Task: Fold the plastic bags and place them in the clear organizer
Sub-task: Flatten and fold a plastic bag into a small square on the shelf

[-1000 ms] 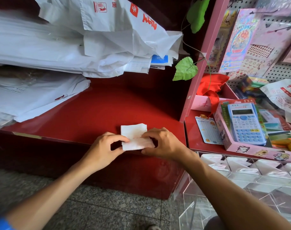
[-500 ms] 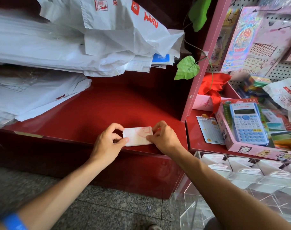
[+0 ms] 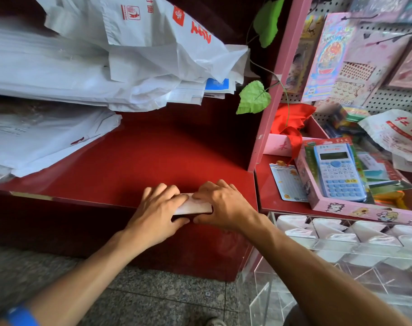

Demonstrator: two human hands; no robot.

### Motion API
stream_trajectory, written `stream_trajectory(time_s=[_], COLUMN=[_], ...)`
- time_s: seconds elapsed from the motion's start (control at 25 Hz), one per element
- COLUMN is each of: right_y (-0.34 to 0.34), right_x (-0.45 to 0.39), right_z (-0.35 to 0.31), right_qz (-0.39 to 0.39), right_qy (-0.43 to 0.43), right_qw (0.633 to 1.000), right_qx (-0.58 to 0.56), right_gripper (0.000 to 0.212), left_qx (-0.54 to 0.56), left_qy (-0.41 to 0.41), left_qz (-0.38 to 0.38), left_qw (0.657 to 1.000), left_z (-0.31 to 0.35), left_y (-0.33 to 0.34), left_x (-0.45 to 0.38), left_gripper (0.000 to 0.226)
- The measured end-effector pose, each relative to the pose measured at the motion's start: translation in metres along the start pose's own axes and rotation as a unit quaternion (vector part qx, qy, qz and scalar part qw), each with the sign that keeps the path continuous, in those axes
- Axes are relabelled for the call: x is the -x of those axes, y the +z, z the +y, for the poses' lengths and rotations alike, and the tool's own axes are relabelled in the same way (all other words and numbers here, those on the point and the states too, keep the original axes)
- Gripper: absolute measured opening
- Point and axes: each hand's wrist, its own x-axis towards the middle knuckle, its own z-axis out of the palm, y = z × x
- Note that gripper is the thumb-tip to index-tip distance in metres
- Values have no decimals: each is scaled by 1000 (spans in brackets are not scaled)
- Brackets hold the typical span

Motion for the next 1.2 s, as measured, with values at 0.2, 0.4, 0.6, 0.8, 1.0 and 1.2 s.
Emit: stream_trajectory(time_s=[0.2, 0.4, 0.6, 0.8, 1.0, 1.2], right_y=[-30, -77, -79, -62, -42, -31], right_x=[30, 96, 159, 204, 196, 183], right_z=[6, 38, 57, 80, 82, 81], right_qz=[85, 98, 141, 135, 8, -46], right_qy=[-29, 74, 142, 165, 132, 123], right_qw=[991, 930, 913, 962, 987, 991], right_qx=[-101, -347, -355, -171, -92, -34], right_gripper=[30, 16, 10, 15, 24, 27], left_qx=[168, 426, 437, 255, 245, 248], left_qy=[9, -23, 16, 156, 157, 167], left_qz=[-1, 10, -91, -52, -80, -89], left_qw=[986, 905, 895, 953, 953, 950], left_z=[28, 102, 151, 164, 169, 166], left_y=[-21, -34, -20, 7, 10, 8], left_x=[-19, -39, -47, -44, -41, -35], left_gripper=[32, 39, 22, 53, 57, 54])
